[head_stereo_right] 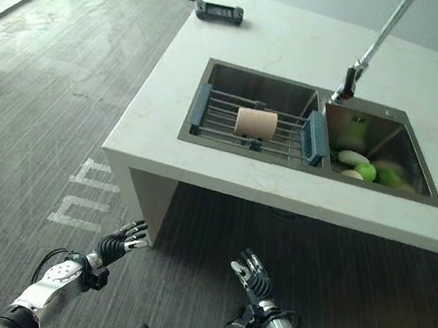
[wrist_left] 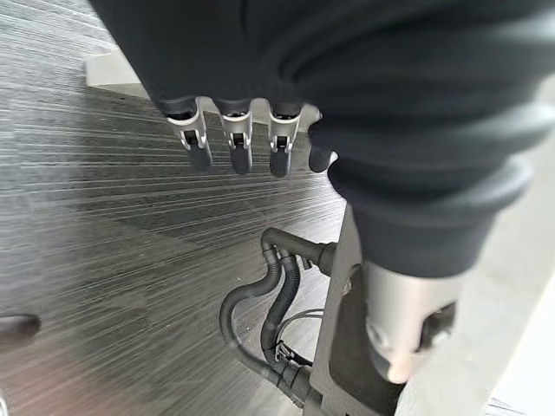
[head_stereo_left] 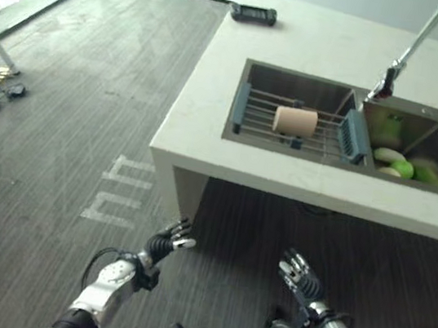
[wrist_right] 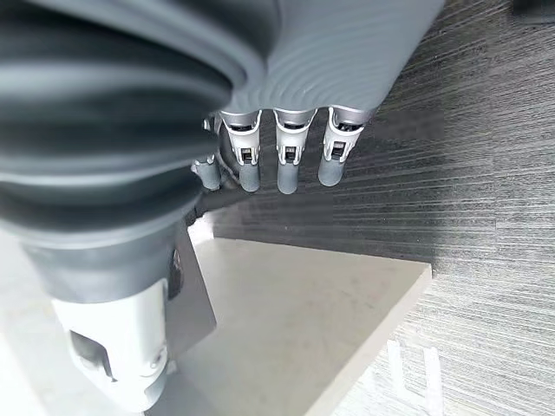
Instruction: Place the dishes in the dishwasher.
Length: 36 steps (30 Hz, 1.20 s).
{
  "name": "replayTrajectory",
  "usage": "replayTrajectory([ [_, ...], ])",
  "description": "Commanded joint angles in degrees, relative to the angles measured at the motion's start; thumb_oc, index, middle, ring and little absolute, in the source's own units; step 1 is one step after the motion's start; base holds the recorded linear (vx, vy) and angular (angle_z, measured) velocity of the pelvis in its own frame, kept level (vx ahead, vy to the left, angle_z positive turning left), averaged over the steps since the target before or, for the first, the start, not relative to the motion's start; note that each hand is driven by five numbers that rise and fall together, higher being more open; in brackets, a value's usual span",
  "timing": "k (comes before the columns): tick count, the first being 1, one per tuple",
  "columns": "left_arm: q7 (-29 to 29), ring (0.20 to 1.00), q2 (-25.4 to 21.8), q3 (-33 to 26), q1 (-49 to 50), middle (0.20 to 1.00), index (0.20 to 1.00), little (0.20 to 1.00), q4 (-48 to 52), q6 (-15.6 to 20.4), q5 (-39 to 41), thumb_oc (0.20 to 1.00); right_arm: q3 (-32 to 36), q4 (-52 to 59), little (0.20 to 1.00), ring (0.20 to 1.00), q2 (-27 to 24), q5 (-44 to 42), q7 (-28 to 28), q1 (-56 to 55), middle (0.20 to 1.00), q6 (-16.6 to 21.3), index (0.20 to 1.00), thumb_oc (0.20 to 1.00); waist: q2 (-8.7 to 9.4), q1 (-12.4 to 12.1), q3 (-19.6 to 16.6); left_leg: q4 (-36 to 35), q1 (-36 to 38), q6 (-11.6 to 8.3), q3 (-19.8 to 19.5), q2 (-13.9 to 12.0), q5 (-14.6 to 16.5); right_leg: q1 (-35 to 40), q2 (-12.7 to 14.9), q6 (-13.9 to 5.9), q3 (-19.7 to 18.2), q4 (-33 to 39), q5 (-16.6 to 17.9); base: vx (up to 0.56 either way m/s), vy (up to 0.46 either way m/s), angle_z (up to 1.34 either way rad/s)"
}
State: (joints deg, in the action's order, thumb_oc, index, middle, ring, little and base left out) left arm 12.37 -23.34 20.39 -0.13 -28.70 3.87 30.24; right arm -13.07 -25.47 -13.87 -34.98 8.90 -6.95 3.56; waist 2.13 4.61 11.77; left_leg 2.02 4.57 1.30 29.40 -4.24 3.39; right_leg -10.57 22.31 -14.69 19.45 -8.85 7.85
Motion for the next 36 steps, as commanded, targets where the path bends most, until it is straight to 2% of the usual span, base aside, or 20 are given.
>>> replayTrajectory([
  [1, 0.1, 1.000, 0.2, -0.7, -1.0, 1.000, 1.000, 1.000, 4.2, 4.0, -2.4, 1.000, 0.6, 3.5, 1.000, 1.000, -1.6, -1.2, -0.7, 2.4, 1.000, 3.3, 1.000, 1.000, -1.91, -0.1, 1.1, -4.4, 1.4, -2.40, -8.8, -1.6, 1.8, 0.7, -1.8, 0.90, -0.4, -5.8, -6.0, 0.14, -0.355, -0.07],
  [2, 0.0, 1.000, 0.1, -0.6, -0.9, 1.000, 1.000, 1.000, 4.8, 4.0, -2.7, 1.000, 0.7, 3.4, 1.000, 1.000, -1.4, -0.5, -0.6, 2.4, 1.000, 2.6, 1.000, 1.000, -2.07, -0.1, 1.0, -2.3, 1.3, -2.62, -7.3, -2.8, 2.4, 2.2, -2.2, 1.30, 1.3, -5.0, -7.4, 0.12, -0.284, -0.05],
  [4, -0.3, 1.000, 0.0, -0.6, -0.8, 1.000, 1.000, 1.000, 4.9, 4.0, -2.5, 1.000, 0.5, 2.8, 1.000, 1.000, -1.7, -0.1, 0.0, 2.6, 1.000, 2.4, 1.000, 1.000, -1.98, -0.1, 0.7, -0.1, 1.0, -2.99, -6.8, -3.7, 2.7, 3.3, -3.5, 1.62, 1.8, -4.4, -8.6, 0.16, -0.347, -0.05],
  [6, -1.0, 1.000, 0.4, -1.1, -0.4, 1.000, 1.000, 1.000, 5.6, 3.0, -1.3, 1.000, -0.1, 2.9, 1.000, 1.000, -2.4, 0.7, 0.9, 3.2, 1.000, 1.8, 1.000, 1.000, -1.61, -0.2, 0.1, 4.5, -0.2, -3.63, -6.7, -5.1, 4.0, 4.7, -5.7, 3.10, 1.6, -4.0, -10.5, 0.17, -0.368, -0.31],
  [12, -2.2, 1.000, 1.4, -1.7, -0.8, 1.000, 1.000, 1.000, 4.3, 3.4, -0.4, 1.000, -1.3, 2.9, 1.000, 1.000, -3.9, 1.6, 1.8, 4.6, 1.000, -0.8, 1.000, 1.000, -0.28, 0.4, -0.7, 16.6, -2.9, -3.79, -4.9, -6.8, 8.7, 6.1, -8.2, 6.70, 2.0, -4.5, -13.6, 0.12, -0.248, -0.30],
  [15, -1.8, 1.000, 1.8, -1.9, -0.9, 1.000, 1.000, 1.000, 4.2, 3.2, 0.5, 1.000, -1.3, 1.9, 1.000, 1.000, -4.5, 1.8, 2.3, 4.7, 1.000, -1.2, 1.000, 1.000, -0.15, 0.3, -0.7, 23.2, -6.1, -4.52, -5.6, -7.8, 7.9, 7.7, -10.2, 8.44, 1.7, -3.6, -14.9, 0.13, -0.163, -0.08],
  [16, -1.2, 1.000, 2.2, -2.0, -0.6, 1.000, 1.000, 1.000, 4.4, 2.7, 0.0, 1.000, -0.7, 1.1, 1.000, 1.000, -5.0, 1.9, 3.0, 4.3, 1.000, -1.3, 1.000, 1.000, -0.43, 0.2, -0.4, 25.1, -8.4, -5.05, -6.6, -7.9, 5.7, 9.3, -11.9, 9.44, 1.1, -2.5, -15.6, 0.22, -0.133, -0.17],
  [17, -1.1, 1.000, 2.3, -2.0, -0.3, 1.000, 1.000, 1.000, 4.7, 2.3, -0.4, 1.000, -0.4, 0.8, 1.000, 1.000, -5.1, 1.9, 3.4, 4.2, 1.000, -1.4, 1.000, 1.000, -0.60, 0.0, -0.2, 23.8, -8.7, -4.97, -7.2, -7.2, 5.2, 9.8, -12.4, 9.45, 0.5, -2.2, -15.7, 0.34, -0.022, -0.19],
  [18, -2.2, 1.000, 2.2, -1.6, 0.8, 1.000, 1.000, 1.000, 5.4, 2.2, -0.3, 1.000, -0.4, 0.1, 1.000, 1.000, -5.2, 2.0, 4.4, 4.4, 1.000, -1.7, 1.000, 1.000, -1.22, -0.9, 0.0, 15.8, -7.5, -5.05, -8.6, -6.8, 3.4, 11.0, -13.7, 9.15, -0.5, -1.7, -15.9, 0.29, 0.115, -0.29],
  [19, -2.6, 1.000, 2.2, -1.5, 1.1, 1.000, 1.000, 1.000, 5.3, 2.5, -0.2, 1.000, -0.5, 0.3, 1.000, 1.000, -5.3, 2.0, 4.5, 4.3, 1.000, -1.7, 1.000, 1.000, -1.67, -1.2, 0.0, 11.5, -7.6, -6.54, -10.1, -8.8, -0.9, 11.8, -14.2, 9.08, -1.1, -1.1, -16.2, 0.28, 0.154, -0.35],
  [20, -2.8, 1.000, 2.2, -1.5, 1.2, 1.000, 1.000, 1.000, 5.2, 2.6, -0.1, 1.000, -0.7, 0.6, 1.000, 1.000, -5.4, 2.0, 4.4, 4.1, 1.000, -1.8, 1.000, 1.000, -1.88, -1.3, -0.1, 10.5, -8.4, -7.25, -11.3, -10.1, -3.1, 11.8, -14.4, 9.09, -1.7, -0.9, -16.3, 0.15, 0.166, -0.57],
  [22, -2.7, 1.000, 2.2, -1.3, 0.4, 1.000, 1.000, 1.000, 4.4, 2.3, -0.6, 1.000, -0.5, 0.9, 1.000, 1.000, -5.5, 0.8, 3.7, 3.5, 1.000, -1.6, 1.000, 1.000, -2.23, -0.4, -0.7, 6.1, -6.3, -7.56, -8.3, -12.1, -3.1, 11.6, -12.5, 8.05, 0.6, -1.4, -16.2, 0.14, 0.188, -0.51],
  [23, -2.7, 1.000, 2.2, -1.1, -0.2, 1.000, 1.000, 1.000, 4.2, 2.1, -0.5, 1.000, -0.5, 0.9, 1.000, 1.000, -5.3, 0.4, 3.4, 3.2, 1.000, -1.4, 1.000, 1.000, -2.35, -0.2, -0.7, 4.9, -5.3, -7.68, -7.9, -12.1, -3.3, 11.7, -11.8, 7.68, 1.4, -1.9, -16.2, 0.14, 0.190, -0.25],
  [26, -2.5, 1.000, 1.6, -1.2, -0.5, 1.000, 1.000, 1.000, 3.6, 2.2, -1.0, 1.000, -0.6, 1.1, 1.000, 1.000, -4.6, 0.7, 2.9, 2.2, 1.000, -1.1, 1.000, 1.000, -3.17, -0.2, -0.7, 2.2, -3.0, -7.81, -8.0, -10.9, -3.2, 11.1, -10.4, 7.05, 2.4, -3.5, -16.2, 0.11, 0.147, 0.06],
  [29, -1.5, 1.000, 1.3, -1.8, 0.2, 1.000, 1.000, 1.000, 3.5, 2.7, -1.0, 1.000, -0.4, 0.9, 1.000, 1.000, -4.3, 1.1, 3.2, 1.7, 1.000, -0.8, 1.000, 1.000, -3.52, -0.4, -0.8, 1.2, -2.3, -7.76, -8.6, -9.9, -3.1, 10.9, -10.2, 6.70, 2.0, -3.8, -16.2, 0.07, 0.100, 0.15],
  [36, -1.4, 1.000, 1.0, -1.4, 0.9, 1.000, 1.000, 1.000, 3.6, 2.9, -1.3, 1.000, -1.0, 1.3, 1.000, 1.000, -3.7, 0.8, 2.4, 1.9, 1.000, -0.2, 1.000, 1.000, -3.22, -1.4, -0.7, 0.2, -2.1, -6.81, -10.1, -8.0, -2.8, 11.2, -10.0, 5.84, 1.0, -2.8, -15.5, 0.03, 0.046, -0.01],
])
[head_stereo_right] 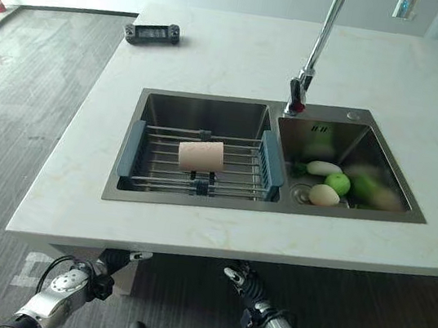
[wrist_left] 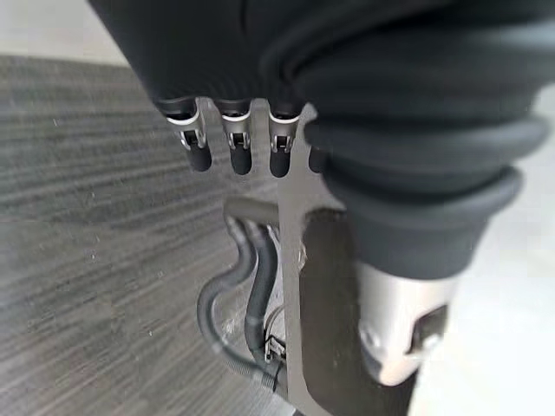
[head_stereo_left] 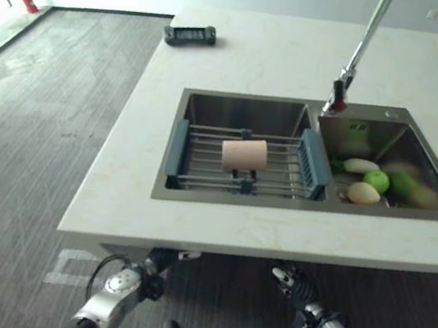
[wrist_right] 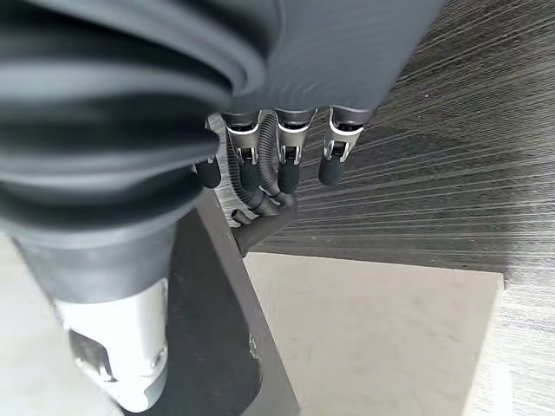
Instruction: Place the dishes in the dishwasher.
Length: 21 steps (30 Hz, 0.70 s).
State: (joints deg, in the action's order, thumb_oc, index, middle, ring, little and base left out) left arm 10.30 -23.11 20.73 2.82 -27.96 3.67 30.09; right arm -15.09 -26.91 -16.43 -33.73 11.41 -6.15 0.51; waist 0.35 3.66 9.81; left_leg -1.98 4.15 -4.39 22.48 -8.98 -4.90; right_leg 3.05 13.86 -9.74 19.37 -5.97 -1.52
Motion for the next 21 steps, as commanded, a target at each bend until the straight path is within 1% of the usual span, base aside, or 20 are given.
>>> replayTrajectory([
  [1, 0.5, 1.000, 0.8, -1.7, -2.0, 1.000, 1.000, 1.000, 2.8, 2.6, -1.2, 1.000, 1.0, 2.6, 1.000, 1.000, -1.1, -0.7, -0.3, 1.4, 1.000, 2.9, 1.000, 1.000, -1.45, -0.7, 0.9, 4.1, -2.0, -1.00, -3.2, -3.2, 5.5, -2.6, -1.6, 0.85, 1.0, -5.3, -5.9, -0.02, 0.000, -0.05],
  [4, 0.5, 1.000, 1.0, -1.8, -1.8, 1.000, 1.000, 1.000, 2.2, 0.7, 0.1, 1.000, 0.9, 2.5, 1.000, 1.000, -1.0, -1.0, -0.6, 1.7, 1.000, 2.9, 1.000, 1.000, -1.25, -1.0, 0.8, 4.3, -2.3, -0.81, -3.3, -3.1, 5.6, -2.3, -1.6, 0.73, 0.9, -4.7, -5.8, -0.02, -0.016, -0.07],
  [5, 0.9, 1.000, 1.1, -1.9, -1.8, 1.000, 1.000, 1.000, 1.8, -1.0, 1.3, 1.000, 1.0, 2.4, 1.000, 1.000, -1.0, -1.1, -0.6, 1.6, 1.000, 2.9, 1.000, 1.000, -1.21, -1.0, 0.7, 4.3, -2.3, -0.77, -3.3, -3.1, 5.6, -2.1, -1.7, 0.74, 0.8, -4.4, -5.7, -0.02, -0.037, -0.08],
  [6, 2.3, 1.000, 1.6, -2.1, -1.3, 1.000, 1.000, 1.000, -0.1, -5.4, 3.6, 1.000, 1.3, 2.0, 1.000, 1.000, -1.1, -1.3, -0.3, 1.6, 1.000, 3.0, 1.000, 1.000, -1.04, -1.1, 0.8, 4.4, -2.3, -0.80, -3.3, -3.0, 5.7, -1.4, -1.6, 0.62, 0.8, -3.6, -5.5, -0.03, -0.050, -0.06],
  [7, 4.1, 1.000, 2.7, -2.2, -0.9, 1.000, 1.000, 1.000, -3.2, -11.8, 3.6, 1.000, 1.5, 1.4, 1.000, 1.000, -1.1, -1.3, 0.1, 1.9, 1.000, 3.2, 1.000, 1.000, -1.00, -1.2, 0.8, 4.5, -2.3, -0.87, -3.2, -3.0, 5.7, -1.1, -1.5, 0.56, 0.9, -2.6, -5.0, -0.03, -0.048, -0.05],
  [8, 4.6, 1.000, 3.1, -2.2, -0.8, 1.000, 1.000, 1.000, -4.4, -13.5, 3.0, 1.000, 1.5, 1.3, 1.000, 1.000, -1.0, -1.3, 0.2, 2.0, 1.000, 3.2, 1.000, 1.000, -1.02, -1.2, 0.8, 4.5, -2.3, -0.90, -3.2, -3.0, 5.7, -1.0, -1.4, 0.53, 1.0, -2.4, -4.9, -0.03, -0.039, -0.03],
  [10, 5.7, 1.000, 4.9, -2.0, -0.5, 1.000, 1.000, 1.000, -11.8, -21.0, 0.3, 1.000, 1.6, 0.6, 1.000, 1.000, -1.0, -1.2, 0.3, 2.9, 1.000, 2.9, 1.000, 1.000, -1.10, -1.2, 0.7, 4.4, -2.3, -1.07, -3.2, -3.1, 5.7, -0.7, -1.2, 0.39, 1.4, -1.3, -4.3, -0.01, -0.038, -0.03],
  [11, 4.4, 1.000, 6.1, -2.4, -0.2, 1.000, 1.000, 1.000, -19.3, -25.1, -0.4, 1.000, 1.5, -0.5, 1.000, 1.000, -1.0, -1.2, 0.4, 3.9, 1.000, 2.9, 1.000, 1.000, -1.27, -1.1, 0.5, 4.3, -2.3, -1.20, -3.0, -3.2, 5.6, -0.5, -1.1, 0.29, 1.7, -0.6, -4.0, 0.01, -0.032, -0.02],
  [12, 4.2, 1.000, 6.5, -2.6, -0.2, 1.000, 1.000, 1.000, -22.4, -25.5, -0.1, 1.000, 1.4, -0.9, 1.000, 1.000, -0.9, -1.2, 0.4, 4.3, 1.000, 2.8, 1.000, 1.000, -1.34, -1.1, 0.5, 4.3, -2.3, -1.25, -2.9, -3.2, 5.6, -0.4, -1.0, 0.26, 1.7, -0.4, -4.0, 0.05, -0.012, 0.01],
  [13, 1.2, 1.000, 7.5, -6.1, 0.6, 1.000, 1.000, 1.000, -33.3, -26.2, 4.8, 1.000, 1.3, -1.9, 1.000, 1.000, -0.9, -1.0, 0.2, 5.6, 1.000, 2.2, 1.000, 1.000, -1.74, -1.0, 0.0, 4.2, -2.2, -1.57, -2.5, -3.4, 5.5, 0.0, -0.7, 0.19, 2.1, 0.3, -4.0, 0.05, 0.013, 0.02],
  [14, 0.3, 1.000, 7.4, -8.1, 0.9, 1.000, 1.000, 1.000, -35.4, -26.1, 6.8, 1.000, 1.4, -1.7, 1.000, 1.000, -1.0, -0.8, 0.1, 5.7, 1.000, 1.8, 1.000, 1.000, -1.93, -0.9, 0.0, 4.2, -2.1, -1.65, -2.2, -3.4, 5.5, 0.1, -0.5, 0.19, 2.3, 0.5, -4.0, 0.06, 0.026, -0.02],
  [16, -1.7, 1.000, 7.3, -10.1, 1.2, 1.000, 1.000, 1.000, -36.5, -25.5, 9.1, 1.000, 1.6, -1.4, 1.000, 1.000, -1.2, -0.6, 0.1, 5.6, 1.000, 1.4, 1.000, 1.000, -2.13, -0.8, -0.1, 4.1, -2.1, -1.72, -2.1, -3.4, 5.5, 0.2, -0.3, 0.21, 2.3, 0.6, -4.0, 0.02, 0.076, -0.08],
  [17, -8.4, 1.000, 6.2, -18.0, 1.7, 1.000, 1.000, 1.000, -38.3, -21.4, 15.2, 1.000, 2.4, 0.2, 1.000, 1.000, -1.6, 0.5, -0.3, 4.7, 1.000, -0.1, 1.000, 1.000, -2.93, -0.7, -0.3, 4.0, -2.0, -1.93, -1.8, -3.2, 5.3, 0.5, 0.2, 0.26, 2.6, 0.9, -4.1, 0.02, 0.127, -0.04],
  [18, -9.3, 1.000, 5.8, -19.3, 1.7, 1.000, 1.000, 1.000, -38.4, -20.4, 15.6, 1.000, 2.4, 0.4, 1.000, 1.000, -1.8, 0.6, -0.4, 4.5, 1.000, -0.2, 1.000, 1.000, -3.08, -0.7, -0.4, 4.0, -1.9, -1.96, -1.8, -3.1, 5.3, 0.6, 0.3, 0.25, 2.7, 0.9, -4.1, 0.02, 0.192, 0.01],
  [19, -13.4, 1.000, 3.8, -25.8, 1.4, 1.000, 1.000, 1.000, -37.6, -16.0, 18.1, 1.000, 2.9, 1.8, 1.000, 1.000, -2.4, 1.1, -0.5, 3.2, 1.000, -0.8, 1.000, 1.000, -3.84, -0.7, -0.6, 3.9, -2.0, -2.12, -1.6, -2.9, 5.0, 0.8, 0.6, 0.22, 3.0, 1.1, -4.1, -0.01, 0.137, 0.01],
  [20, -14.6, 1.000, 0.6, -30.2, 1.1, 1.000, 1.000, 1.000, -36.8, -12.2, 17.7, 1.000, 3.3, 2.5, 1.000, 1.000, -3.0, 1.2, -0.4, 2.2, 1.000, -0.6, 1.000, 1.000, -4.38, -0.9, -0.8, 4.0, -2.4, -2.21, -1.7, -2.6, 4.7, 0.8, 0.9, 0.18, 3.3, 1.1, -4.1, -0.02, 0.126, 0.05],
  [21, -14.6, 1.000, -0.3, -31.2, 1.0, 1.000, 1.000, 1.000, -36.6, -12.2, 17.4, 1.000, 3.3, 2.5, 1.000, 1.000, -3.0, 1.2, -0.4, 2.0, 1.000, -0.5, 1.000, 1.000, -4.47, -0.9, -0.9, 4.0, -2.5, -2.21, -1.7, -2.6, 4.7, 0.8, 1.0, 0.17, 3.5, 1.0, -4.1, -0.03, 0.073, 0.13],
])
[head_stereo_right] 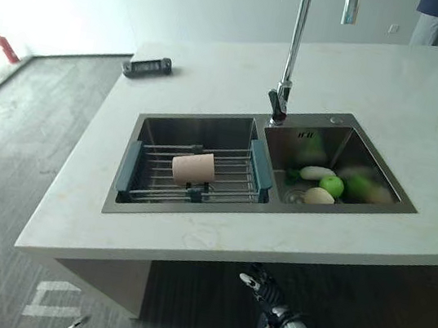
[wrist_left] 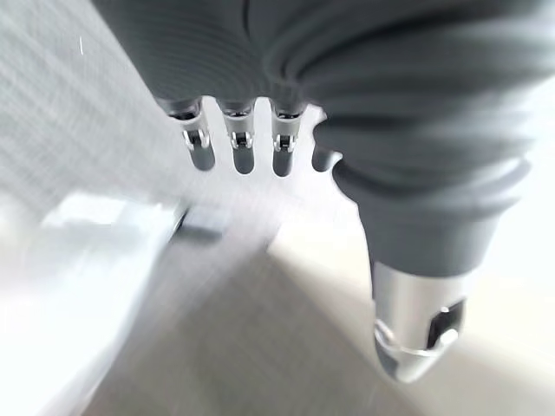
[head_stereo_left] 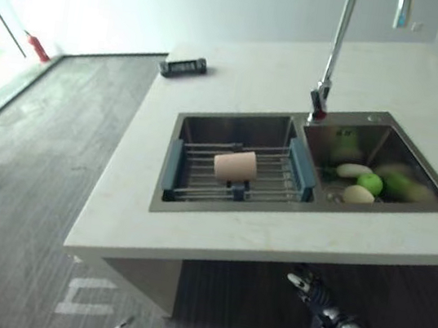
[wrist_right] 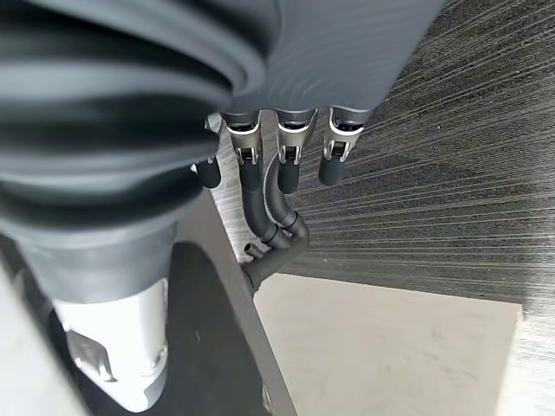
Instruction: Place the dishes in the dishwasher.
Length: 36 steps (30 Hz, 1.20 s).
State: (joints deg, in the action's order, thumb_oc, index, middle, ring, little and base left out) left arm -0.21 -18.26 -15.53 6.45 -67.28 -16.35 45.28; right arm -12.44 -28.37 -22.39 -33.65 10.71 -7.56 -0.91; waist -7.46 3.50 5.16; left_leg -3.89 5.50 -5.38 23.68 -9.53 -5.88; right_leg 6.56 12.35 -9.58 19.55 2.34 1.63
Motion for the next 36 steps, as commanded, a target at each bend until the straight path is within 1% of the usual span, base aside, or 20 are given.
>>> replayTrajectory([
  [1, -6.8, 1.000, -9.2, 1.7, -3.6, 1.000, 1.000, 1.000, 3.9, 12.2, 0.6, 1.000, 0.7, 4.0, 1.000, 1.000, 2.6, 0.7, 0.1, 3.2, 1.000, 1.3, 1.000, 1.000, 2.87, -1.0, 3.5, 6.0, -4.1, -1.20, -2.8, -1.9, 5.6, -2.6, 2.8, 0.07, 3.9, -7.4, -7.4, -0.01, 0.032, 0.14],
  [3, -8.7, 1.000, -11.0, 0.6, -4.2, 1.000, 1.000, 1.000, 4.5, 13.7, -0.4, 1.000, 0.6, 3.9, 1.000, 1.000, 2.5, 0.5, -0.2, 3.2, 1.000, 1.4, 1.000, 1.000, 2.70, -1.1, 3.3, 5.9, -4.1, -1.21, -2.8, -1.9, 5.6, -2.6, 2.9, 0.06, 4.1, -7.5, -7.4, -0.01, 0.023, 0.09],
  [6, -14.9, 1.000, -18.7, -3.4, -6.4, 1.000, 1.000, 1.000, 5.8, 16.2, -4.1, 1.000, -0.2, 4.4, 1.000, 1.000, 1.9, -0.6, -2.1, 3.3, 1.000, 1.3, 1.000, 1.000, 2.14, -1.3, 2.6, 5.6, -4.0, -1.04, -2.7, -1.4, 5.6, -2.7, 3.2, 0.02, 4.6, -7.5, -7.5, 0.00, 0.015, 0.11],
  [9, -18.0, 1.000, -21.2, -4.8, -6.7, 1.000, 1.000, 1.000, 7.3, 17.5, -7.0, 1.000, -0.3, 4.7, 1.000, 1.000, 1.8, -0.8, -2.6, 3.1, 1.000, 1.5, 1.000, 1.000, 2.04, -1.4, 2.5, 5.4, -3.9, -0.96, -2.8, -1.2, 5.7, -2.7, 3.2, -0.02, 4.7, -7.5, -7.5, 0.00, 0.000, 0.02],
  [10, -21.4, 1.000, -23.9, -6.5, -6.6, 1.000, 1.000, 1.000, 9.7, 18.1, -9.4, 1.000, -0.4, 4.7, 1.000, 1.000, 1.9, -1.1, -3.0, 2.6, 1.000, 1.9, 1.000, 1.000, 1.97, -1.7, 2.4, 5.2, -3.7, -0.89, -2.9, -1.0, 5.7, -2.7, 3.2, -0.06, 4.8, -7.5, -7.5, 0.00, 0.000, 0.00],
  [14, -28.5, 1.000, -28.3, -10.3, -5.1, 1.000, 1.000, 1.000, 18.5, 20.8, -19.3, 1.000, 0.3, 5.4, 1.000, 1.000, 2.7, -1.1, -3.9, 1.5, 1.000, 1.9, 1.000, 1.000, 1.96, -2.5, 2.1, 4.6, -3.1, -0.82, -3.0, -0.7, 5.8, -2.3, 3.0, -0.08, 5.2, -7.1, -7.4, 0.02, -0.038, 0.00],
  [15, -29.7, 1.000, -33.1, -12.0, -4.6, 1.000, 1.000, 1.000, 24.9, 23.2, -23.7, 1.000, 0.7, 5.9, 1.000, 1.000, 2.8, -1.3, -3.8, 0.5, 1.000, 1.8, 1.000, 1.000, 1.93, -2.9, 2.0, 4.2, -2.7, -0.80, -3.1, -0.4, 5.8, -2.0, 2.7, -0.11, 5.4, -6.7, -7.1, 0.04, -0.066, 0.04],
  [17, -28.7, 1.000, -37.7, -11.8, -6.1, 1.000, 1.000, 1.000, 29.0, 27.0, -27.3, 1.000, 0.7, 5.9, 1.000, 1.000, 2.6, -1.6, -3.0, -0.1, 1.000, 1.8, 1.000, 1.000, 1.98, -2.7, 1.8, 4.1, -2.5, -0.79, -3.0, -0.4, 5.9, -1.9, 2.4, -0.18, 5.2, -6.7, -7.1, 0.04, -0.057, 0.07],
  [18, -28.8, 1.000, -38.4, -11.4, -6.7, 1.000, 1.000, 1.000, 29.8, 26.6, -27.4, 1.000, 0.6, 5.8, 1.000, 1.000, 2.6, -1.6, -2.9, -0.2, 1.000, 1.9, 1.000, 1.000, 2.02, -2.7, 1.8, 4.1, -2.4, -0.80, -3.0, -0.3, 5.9, -1.9, 2.4, -0.18, 5.2, -6.8, -7.1, 0.04, -0.043, 0.03],
  [19, -28.4, 1.000, -40.7, -9.4, -9.1, 1.000, 1.000, 1.000, 33.1, 27.8, -29.3, 1.000, 0.4, 5.5, 1.000, 1.000, 2.5, -1.8, -2.4, -0.5, 1.000, 2.2, 1.000, 1.000, 2.12, -2.3, 1.6, 4.1, -2.2, -0.86, -2.9, -0.3, 6.0, -1.9, 2.2, -0.22, 5.0, -6.8, -7.1, 0.03, -0.031, 0.00],
  [20, -28.3, 1.000, -40.8, -9.2, -9.4, 1.000, 1.000, 1.000, 33.2, 28.1, -29.4, 1.000, 0.4, 5.5, 1.000, 1.000, 2.6, -1.8, -2.4, -0.5, 1.000, 2.2, 1.000, 1.000, 2.13, -2.3, 1.6, 4.1, -2.2, -0.86, -2.9, -0.3, 6.0, -1.9, 2.2, -0.22, 5.0, -6.8, -7.1, 0.04, -0.048, -0.01],
  [21, -27.3, 1.000, -42.3, -7.4, -12.0, 1.000, 1.000, 1.000, 36.3, 28.2, -30.8, 1.000, 0.2, 5.1, 1.000, 1.000, 2.5, -2.0, -2.0, -0.5, 1.000, 2.3, 1.000, 1.000, 2.26, -2.1, 1.3, 4.0, -2.1, -0.90, -2.9, -0.2, 6.1, -1.9, 2.1, -0.29, 4.9, -6.7, -7.1, 0.06, -0.058, -0.04],
  [22, -24.0, 1.000, -43.5, -3.9, -15.8, 1.000, 1.000, 1.000, 40.5, 29.6, -32.2, 1.000, 0.1, 4.4, 1.000, 1.000, 2.7, -2.2, -1.6, -0.4, 1.000, 2.4, 1.000, 1.000, 2.44, -1.7, 1.0, 3.8, -1.7, -0.94, -2.9, -0.1, 6.4, -1.9, 1.9, -0.43, 4.5, -6.6, -7.0, 0.07, -0.072, -0.03],
  [25, -17.4, 1.000, -43.4, 2.8, -22.1, 1.000, 1.000, 1.000, 46.4, 26.9, -32.6, 1.000, -0.1, 3.0, 1.000, 1.000, 3.2, -2.4, -1.3, -0.1, 1.000, 2.6, 1.000, 1.000, 2.74, -1.0, 0.4, 3.5, -1.2, -0.93, -2.8, 0.0, 6.7, -1.9, 1.7, -0.66, 3.7, -6.5, -6.9, 0.08, -0.071, -0.06],
  [26, -10.3, 1.000, -41.9, 10.2, -27.7, 1.000, 1.000, 1.000, 49.3, 24.2, -34.2, 1.000, -0.4, 2.4, 1.000, 1.000, 3.9, -2.0, -2.0, -0.2, 1.000, 2.2, 1.000, 1.000, 2.83, 0.3, 0.2, 3.2, -0.7, -0.77, -2.6, 0.2, 6.9, -2.3, 1.5, -1.00, 2.3, -6.4, -6.7, 0.09, -0.056, -0.18],
  [29, -8.0, 1.000, -41.4, 13.8, -30.5, 1.000, 1.000, 1.000, 50.4, 23.7, -35.5, 1.000, -0.4, 2.4, 1.000, 1.000, 3.8, -1.9, -2.1, -0.6, 1.000, 1.8, 1.000, 1.000, 2.84, 1.1, 0.2, 3.1, -0.5, -0.73, -2.2, 0.2, 7.0, -2.6, 1.3, -1.19, 1.5, -6.2, -6.5, 0.06, -0.031, -0.21],
  [30, -6.4, 1.000, -41.3, 17.4, -32.8, 1.000, 1.000, 1.000, 52.7, 22.1, -37.1, 1.000, -0.2, 1.9, 1.000, 1.000, 3.8, -1.6, -1.7, -1.3, 1.000, 1.9, 1.000, 1.000, 2.77, 2.3, 0.4, 3.0, -0.5, -0.71, -1.7, 0.3, 7.2, -3.0, 1.1, -1.46, 0.2, -5.9, -6.3, 0.05, -0.018, -0.23],
  [32, -5.3, 1.000, -41.2, 18.3, -33.5, 1.000, 1.000, 1.000, 53.2, 22.1, -37.8, 1.000, 0.0, 1.7, 1.000, 1.000, 3.8, -1.6, -1.6, -1.6, 1.000, 1.8, 1.000, 1.000, 2.70, 2.7, 0.3, 3.0, -0.7, -0.70, -1.5, 0.3, 7.1, -3.4, 1.1, -1.50, -0.2, -5.7, -6.0, 0.04, -0.020, -0.23],
  [35, -1.2, 1.000, -42.0, 22.0, -36.1, 1.000, 1.000, 1.000, 54.7, 19.2, -40.3, 1.000, 0.5, 1.0, 1.000, 1.000, 3.5, -1.5, -0.9, -2.5, 1.000, 2.1, 1.000, 1.000, 2.58, 4.0, 0.5, 3.0, -0.8, -0.72, -0.8, 0.3, 7.1, -3.9, 1.1, -2.00, -1.4, -5.3, -5.5, 0.03, -0.022, -0.20],
  [36, 1.0, 1.000, -42.1, 24.0, -37.4, 1.000, 1.000, 1.000, 55.4, 15.7, -40.3, 1.000, 0.8, 0.7, 1.000, 1.000, 3.4, -1.3, -0.6, -2.7, 1.000, 2.4, 1.000, 1.000, 2.49, 4.5, 0.7, 3.0, -1.0, -0.77, -0.4, 0.3, 7.1, -4.3, 1.3, -2.28, -2.0, -5.0, -5.1, 0.01, -0.016, -0.11],
])
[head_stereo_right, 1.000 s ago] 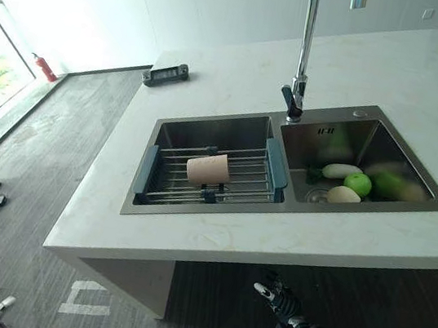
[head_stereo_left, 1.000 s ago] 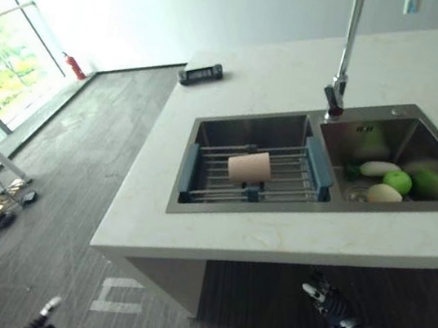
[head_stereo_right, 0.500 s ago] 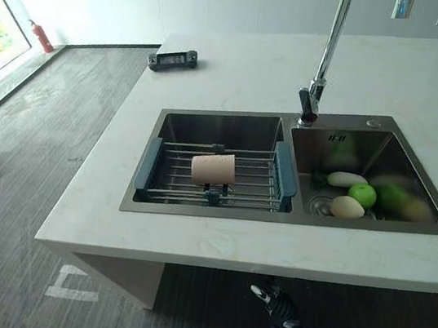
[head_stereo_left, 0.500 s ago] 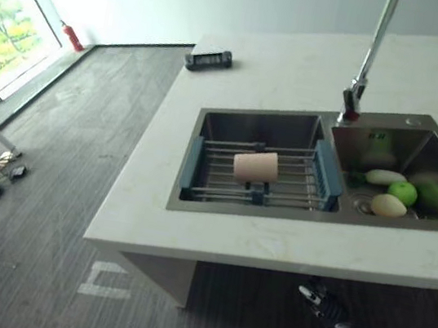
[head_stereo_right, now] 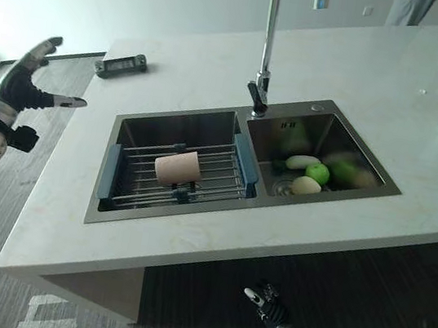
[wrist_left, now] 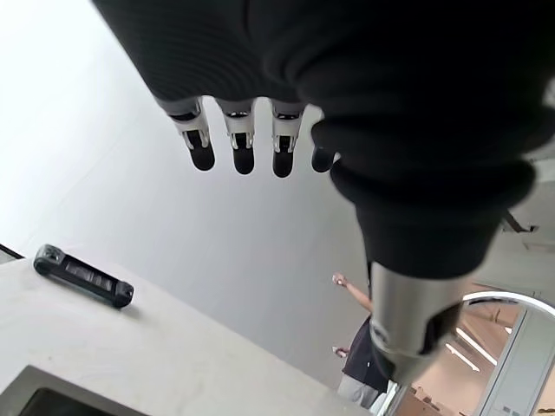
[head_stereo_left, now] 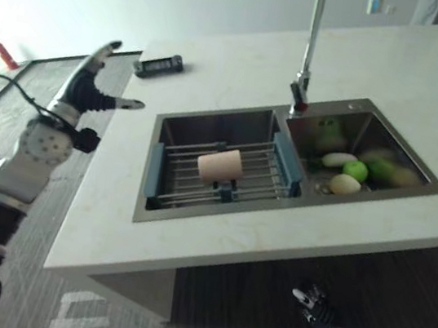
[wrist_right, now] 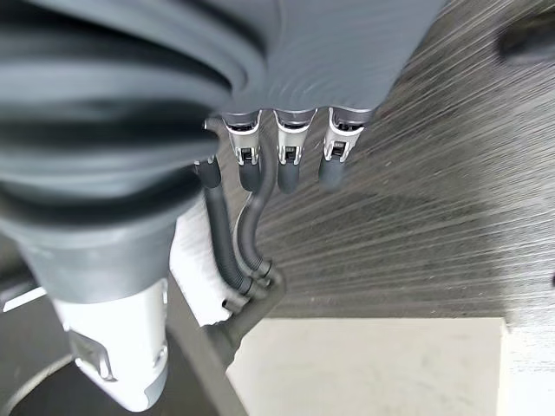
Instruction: Place the dishes in the dishwasher.
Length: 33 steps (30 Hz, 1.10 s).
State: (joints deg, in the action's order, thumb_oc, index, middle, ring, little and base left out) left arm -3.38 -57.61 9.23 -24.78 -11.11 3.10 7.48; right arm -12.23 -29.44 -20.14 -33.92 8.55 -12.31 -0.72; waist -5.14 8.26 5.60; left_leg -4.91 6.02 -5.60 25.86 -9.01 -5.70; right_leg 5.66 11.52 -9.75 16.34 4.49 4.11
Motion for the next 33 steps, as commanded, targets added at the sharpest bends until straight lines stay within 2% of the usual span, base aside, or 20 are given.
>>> replayTrajectory([
  [1, 4.8, 1.000, -2.8, 0.0, -6.6, 1.000, 1.000, 1.000, -0.7, -4.5, -2.3, 1.000, 0.6, 1.7, 1.000, 1.000, 1.1, -1.0, 1.6, 2.0, 1.000, 2.4, 1.000, 1.000, 0.13, 0.0, 0.3, 4.0, -1.6, -0.55, -2.5, -0.2, 6.9, -3.5, 2.1, -2.22, 1.0, -7.1, -7.4, 0.00, -0.015, -0.09],
  [3, 6.3, 1.000, -2.3, 3.5, -9.2, 1.000, 1.000, 1.000, -1.8, -7.1, -2.5, 1.000, 1.1, 2.0, 1.000, 1.000, 0.8, -1.0, 1.7, 1.4, 1.000, 2.6, 1.000, 1.000, -0.10, 1.4, 1.1, 3.9, -1.8, -0.51, -1.8, 0.0, 6.9, -4.3, 2.6, -2.77, -0.2, -6.6, -6.6, -0.01, -0.003, -0.15],
  [11, 10.5, 1.000, 0.0, 7.6, -9.5, 1.000, 1.000, 1.000, -2.9, -10.0, -5.2, 1.000, 3.0, 2.7, 1.000, 1.000, -0.7, -0.4, 2.9, -0.2, 1.000, 3.9, 1.000, 1.000, -0.69, 3.3, 3.7, 5.1, -3.9, -0.69, -0.5, 0.0, 7.1, -7.6, 4.4, -3.78, -1.9, -6.9, -5.4, -0.04, 0.027, -0.18],
  [15, 8.8, 1.000, 1.6, 9.3, -9.7, 1.000, 1.000, 1.000, -2.9, -9.3, -5.1, 1.000, 3.1, 3.2, 1.000, 1.000, -2.3, -1.1, 2.8, 1.4, 1.000, 4.8, 1.000, 1.000, -1.43, 3.7, 6.5, 5.3, -5.9, -0.89, -0.7, 0.3, 6.6, -10.1, 5.1, -3.76, -2.9, -7.4, -5.1, -0.13, 0.080, -0.10],
  [19, 7.1, 1.000, 2.3, 10.5, -10.6, 1.000, 1.000, 1.000, -2.5, -11.1, -5.0, 1.000, 3.1, 3.4, 1.000, 1.000, -3.3, -1.7, 2.9, 2.7, 1.000, 5.5, 1.000, 1.000, -1.58, 3.7, 8.7, 5.2, -7.4, -1.21, -1.0, 0.2, 6.1, -11.8, 5.7, -3.95, -3.3, -7.2, -4.4, -0.09, 0.025, -0.08],
  [21, 5.6, 1.000, 2.7, 11.3, -11.7, 1.000, 1.000, 1.000, -3.0, -10.7, -4.6, 1.000, 2.7, 3.6, 1.000, 1.000, -3.8, -2.7, 2.1, 4.4, 1.000, 6.3, 1.000, 1.000, -1.57, 3.6, 10.7, 5.0, -9.0, -1.58, -1.7, 0.1, 5.5, -13.6, 6.0, -3.98, -3.8, -7.4, -4.0, -0.14, 0.020, -0.11],
  [25, 4.5, 1.000, 2.7, 11.2, -12.3, 1.000, 1.000, 1.000, -1.9, -11.2, -4.2, 1.000, 3.0, 4.1, 1.000, 1.000, -3.9, -2.6, 1.8, 4.8, 1.000, 6.0, 1.000, 1.000, -1.55, 3.5, 12.0, 5.2, -10.0, -1.63, -1.8, 0.0, 5.1, -14.6, 6.4, -4.04, -3.7, -7.7, -3.8, -0.07, 0.023, -0.05],
  [27, 1.9, 1.000, 2.6, 11.5, -14.2, 1.000, 1.000, 1.000, -1.0, -13.4, -5.4, 1.000, 2.7, 4.6, 1.000, 1.000, -3.4, -3.0, 1.6, 5.0, 1.000, 5.9, 1.000, 1.000, -0.99, 3.2, 13.6, 4.9, -11.5, -1.84, -2.3, -0.3, 4.4, -16.0, 6.6, -4.13, -3.6, -8.1, -3.5, -0.11, 0.002, 0.03],
  [33, -2.7, 1.000, 3.7, 11.4, -17.0, 1.000, 1.000, 1.000, -1.8, -13.3, -8.6, 1.000, 0.6, 5.5, 1.000, 1.000, -1.8, -3.1, 0.8, 6.2, 1.000, 6.3, 1.000, 1.000, -0.19, 2.5, 15.1, 4.8, -13.1, -2.05, -3.0, -0.5, 3.7, -17.3, 6.8, -4.19, -3.2, -8.7, -3.2, -0.04, -0.013, 0.02],
])
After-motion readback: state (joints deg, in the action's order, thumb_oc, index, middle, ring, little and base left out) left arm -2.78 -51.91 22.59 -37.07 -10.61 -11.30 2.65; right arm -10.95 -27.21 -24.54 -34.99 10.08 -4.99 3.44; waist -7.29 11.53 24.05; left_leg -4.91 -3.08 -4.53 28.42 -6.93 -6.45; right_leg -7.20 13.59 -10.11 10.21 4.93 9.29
